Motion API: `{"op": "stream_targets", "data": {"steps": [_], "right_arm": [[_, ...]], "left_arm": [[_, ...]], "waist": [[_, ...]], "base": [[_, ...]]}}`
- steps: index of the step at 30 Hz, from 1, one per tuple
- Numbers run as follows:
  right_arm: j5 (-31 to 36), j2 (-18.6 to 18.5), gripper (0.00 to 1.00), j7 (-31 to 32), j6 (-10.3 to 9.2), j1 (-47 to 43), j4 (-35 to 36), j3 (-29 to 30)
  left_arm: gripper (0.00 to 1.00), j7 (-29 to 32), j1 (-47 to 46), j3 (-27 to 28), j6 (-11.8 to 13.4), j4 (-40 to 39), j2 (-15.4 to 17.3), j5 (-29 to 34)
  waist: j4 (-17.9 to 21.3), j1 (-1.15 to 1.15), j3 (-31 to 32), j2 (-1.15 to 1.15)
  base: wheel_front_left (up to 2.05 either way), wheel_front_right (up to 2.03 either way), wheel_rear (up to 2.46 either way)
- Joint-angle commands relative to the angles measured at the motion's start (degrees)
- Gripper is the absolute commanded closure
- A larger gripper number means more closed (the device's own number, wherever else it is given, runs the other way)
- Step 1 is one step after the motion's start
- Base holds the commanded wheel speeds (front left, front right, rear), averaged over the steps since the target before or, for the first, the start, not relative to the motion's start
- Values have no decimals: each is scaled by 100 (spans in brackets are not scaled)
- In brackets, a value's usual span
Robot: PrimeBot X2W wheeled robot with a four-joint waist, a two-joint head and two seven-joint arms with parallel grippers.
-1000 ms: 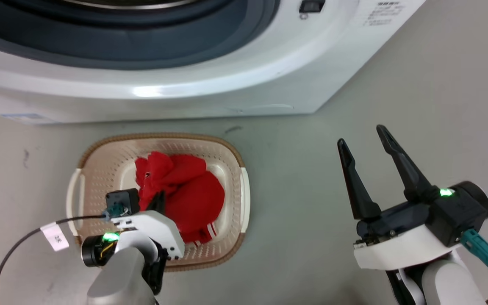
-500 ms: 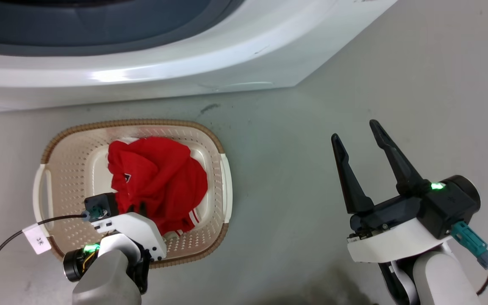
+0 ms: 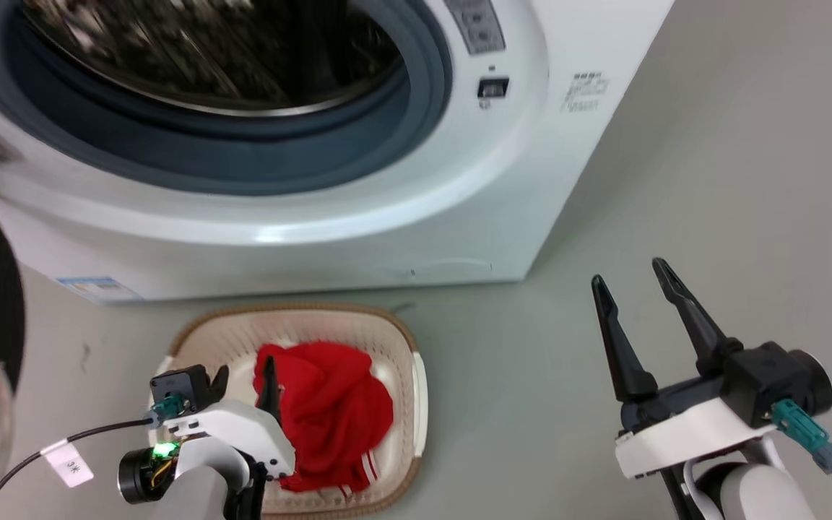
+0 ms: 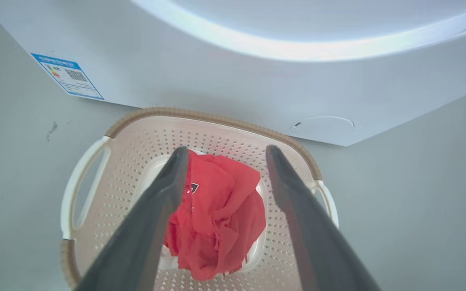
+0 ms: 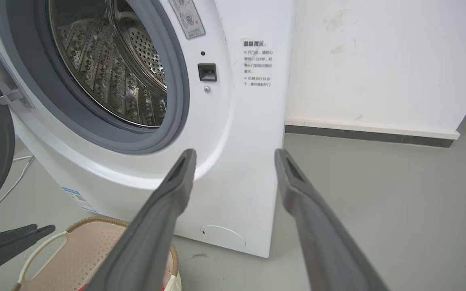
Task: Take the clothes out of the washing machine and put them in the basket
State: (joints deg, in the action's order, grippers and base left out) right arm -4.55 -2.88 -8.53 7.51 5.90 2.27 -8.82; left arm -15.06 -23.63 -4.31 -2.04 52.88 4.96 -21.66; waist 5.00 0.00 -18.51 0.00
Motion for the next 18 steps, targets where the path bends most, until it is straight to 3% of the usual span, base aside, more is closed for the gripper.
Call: {"op": "stream_targets", "data": {"steps": [1, 18], "right_arm": [[25, 2, 0, 23, -4, -86, 31, 43], [243, 2, 0, 342, -4, -757, 297, 661]], "left_arm": [[0, -14, 141, 56, -30, -178, -8, 67], [0, -15, 1221, 340, -207, -3753, -44, 1313]], "waist": [[-208, 0, 599, 0], [-462, 0, 1744, 0]], "base": [[0, 0, 0], [0, 0, 0]]}}
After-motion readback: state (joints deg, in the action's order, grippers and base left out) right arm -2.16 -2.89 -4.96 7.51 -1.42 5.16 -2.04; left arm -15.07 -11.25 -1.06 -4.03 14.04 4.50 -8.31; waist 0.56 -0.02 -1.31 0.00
